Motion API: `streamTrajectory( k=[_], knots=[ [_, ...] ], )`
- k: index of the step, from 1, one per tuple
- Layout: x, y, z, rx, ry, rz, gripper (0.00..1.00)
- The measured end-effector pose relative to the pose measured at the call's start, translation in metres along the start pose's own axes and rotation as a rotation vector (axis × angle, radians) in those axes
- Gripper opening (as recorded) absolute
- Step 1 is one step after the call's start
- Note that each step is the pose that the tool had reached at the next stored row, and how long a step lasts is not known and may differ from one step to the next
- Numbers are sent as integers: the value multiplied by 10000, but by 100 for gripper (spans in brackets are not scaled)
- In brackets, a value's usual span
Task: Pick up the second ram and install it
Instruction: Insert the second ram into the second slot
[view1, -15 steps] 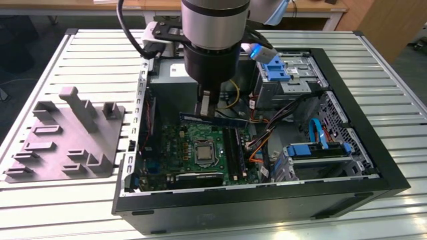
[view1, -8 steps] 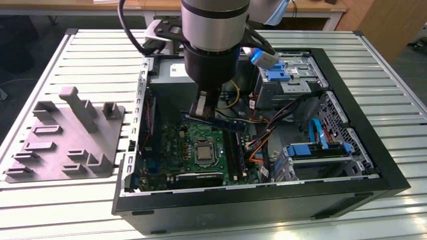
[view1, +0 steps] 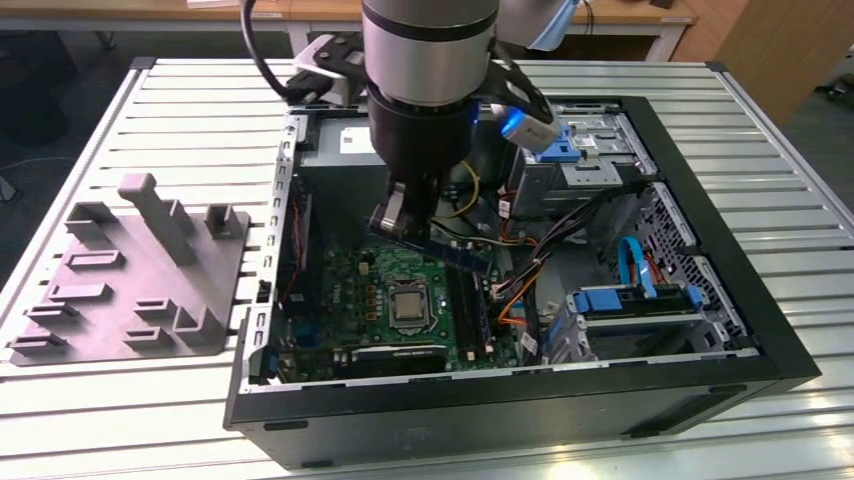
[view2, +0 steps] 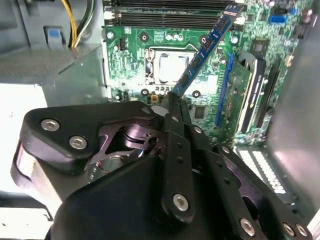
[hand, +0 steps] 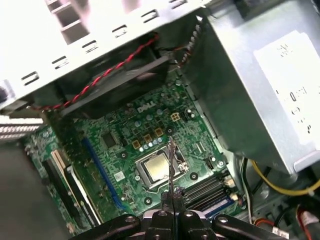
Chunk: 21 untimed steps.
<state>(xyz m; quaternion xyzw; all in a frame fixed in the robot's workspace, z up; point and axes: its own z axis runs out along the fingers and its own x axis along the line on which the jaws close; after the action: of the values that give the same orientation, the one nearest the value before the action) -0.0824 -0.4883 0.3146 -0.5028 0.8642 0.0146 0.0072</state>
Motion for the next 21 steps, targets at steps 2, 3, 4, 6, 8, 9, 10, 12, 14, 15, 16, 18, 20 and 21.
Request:
streamTrajectory(
  k=[2, 3, 4, 6, 8, 9, 10, 12, 14, 15, 16, 18, 20, 21],
  knots=[
    [0, 0, 5, 10, -6, 359, 11],
    [0, 0, 8, 15, -10, 556, 11],
    [0, 0, 11, 20, -13, 734, 11],
    [0, 0, 16, 30, -20, 1094, 11],
    [1, 0, 22, 40, -26, 1454, 11],
    [1, 0, 24, 45, -29, 1633, 11],
    [1, 0, 27, 50, -33, 1825, 11],
    [1, -1, 33, 60, -40, 2184, 11],
    [1, -1, 38, 69, -46, 2544, 11],
    [1, -1, 41, 74, -49, 2723, 11],
    [1, -1, 43, 79, -52, 2902, 11],
    [1, -1, 49, 89, -59, 3278, 11],
    [2, -1, 54, 99, -65, 3637, 11],
    [2, -1, 57, 104, -69, 3818, 11]
  ],
)
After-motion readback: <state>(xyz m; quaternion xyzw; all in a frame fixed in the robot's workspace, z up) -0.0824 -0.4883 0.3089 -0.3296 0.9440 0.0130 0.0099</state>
